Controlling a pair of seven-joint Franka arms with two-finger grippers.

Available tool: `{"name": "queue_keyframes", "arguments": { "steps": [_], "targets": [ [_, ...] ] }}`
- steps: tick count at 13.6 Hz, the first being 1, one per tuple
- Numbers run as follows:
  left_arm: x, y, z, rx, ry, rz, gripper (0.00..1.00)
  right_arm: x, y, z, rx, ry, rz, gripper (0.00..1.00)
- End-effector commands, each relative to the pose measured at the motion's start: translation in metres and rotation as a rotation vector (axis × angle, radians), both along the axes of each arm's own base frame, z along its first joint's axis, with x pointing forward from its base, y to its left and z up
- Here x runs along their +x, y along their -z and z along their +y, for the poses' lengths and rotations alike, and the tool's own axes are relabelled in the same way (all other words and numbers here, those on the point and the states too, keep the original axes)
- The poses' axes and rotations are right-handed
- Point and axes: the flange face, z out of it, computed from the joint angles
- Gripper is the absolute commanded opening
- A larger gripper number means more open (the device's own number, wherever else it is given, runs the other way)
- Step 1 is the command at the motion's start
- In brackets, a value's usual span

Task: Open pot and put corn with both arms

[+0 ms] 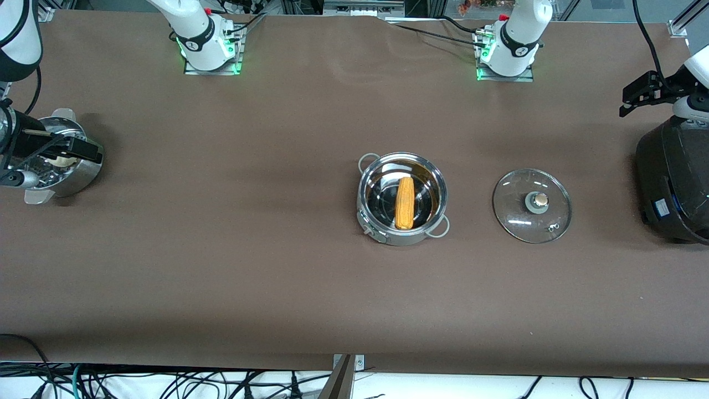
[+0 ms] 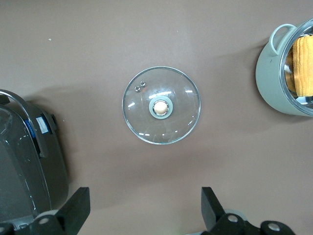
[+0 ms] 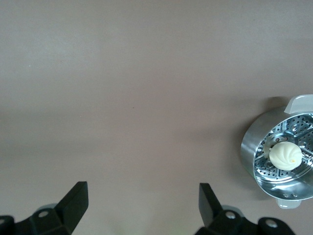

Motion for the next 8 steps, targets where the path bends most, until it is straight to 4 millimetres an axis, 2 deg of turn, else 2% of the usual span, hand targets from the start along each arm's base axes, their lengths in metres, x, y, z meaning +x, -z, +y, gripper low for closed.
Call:
{"name": "queue_keyframes", "arguments": {
  "steps": [1, 3, 5, 6, 8],
  "targets": [
    [0.002, -0.006, 0.0, 0.027, -0.003, 0.005, 1.0, -0.008, -0.006, -0.012, 0.004, -0.026, -0.024, 1.0],
    [0.002, -0.006, 0.0, 0.027, -0.003, 0.005, 1.0, -0.014, -0.012, -0.015, 0.005, -0.025, -0.046, 1.0],
    [0.002, -0.006, 0.0, 0.027, -0.003, 0.005, 1.0, -0.032, -0.008, -0.033, 0.012, 0.002, -0.101, 1.0],
    [0.002, -0.006, 0.0, 0.027, -0.003, 0.005, 1.0, -0.038, -0.005, -0.03, 0.016, -0.004, -0.118, 1.0],
    [0.002, -0.006, -0.001, 0.027, -0.001, 0.005, 1.0, -0.034, -0.004, -0.022, 0.015, -0.016, -0.114, 1.0]
  ]
}}
